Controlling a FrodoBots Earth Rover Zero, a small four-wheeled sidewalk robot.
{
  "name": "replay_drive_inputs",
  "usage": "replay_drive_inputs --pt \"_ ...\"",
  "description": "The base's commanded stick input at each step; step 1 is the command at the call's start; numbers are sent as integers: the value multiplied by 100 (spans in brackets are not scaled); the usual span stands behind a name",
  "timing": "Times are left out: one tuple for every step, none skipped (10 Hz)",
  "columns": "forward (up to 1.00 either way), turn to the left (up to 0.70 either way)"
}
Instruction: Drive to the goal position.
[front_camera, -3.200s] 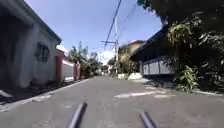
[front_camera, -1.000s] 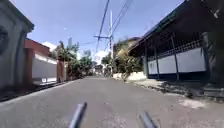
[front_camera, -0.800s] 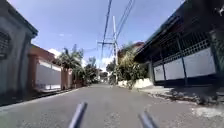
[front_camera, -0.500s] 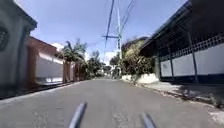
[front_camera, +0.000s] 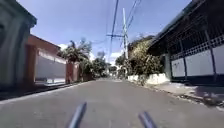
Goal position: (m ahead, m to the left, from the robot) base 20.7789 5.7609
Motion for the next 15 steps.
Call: replay_drive_inputs --pt "100 -18" --pt "100 -9" --pt "100 -3" --pt "100 0" --pt "100 0" --pt "100 0" --pt "100 0" --pt "100 0" --pt "100 0" --pt "100 0" --pt "100 0" --pt "100 0" --pt "100 0" --pt "100 0" --pt "100 0"
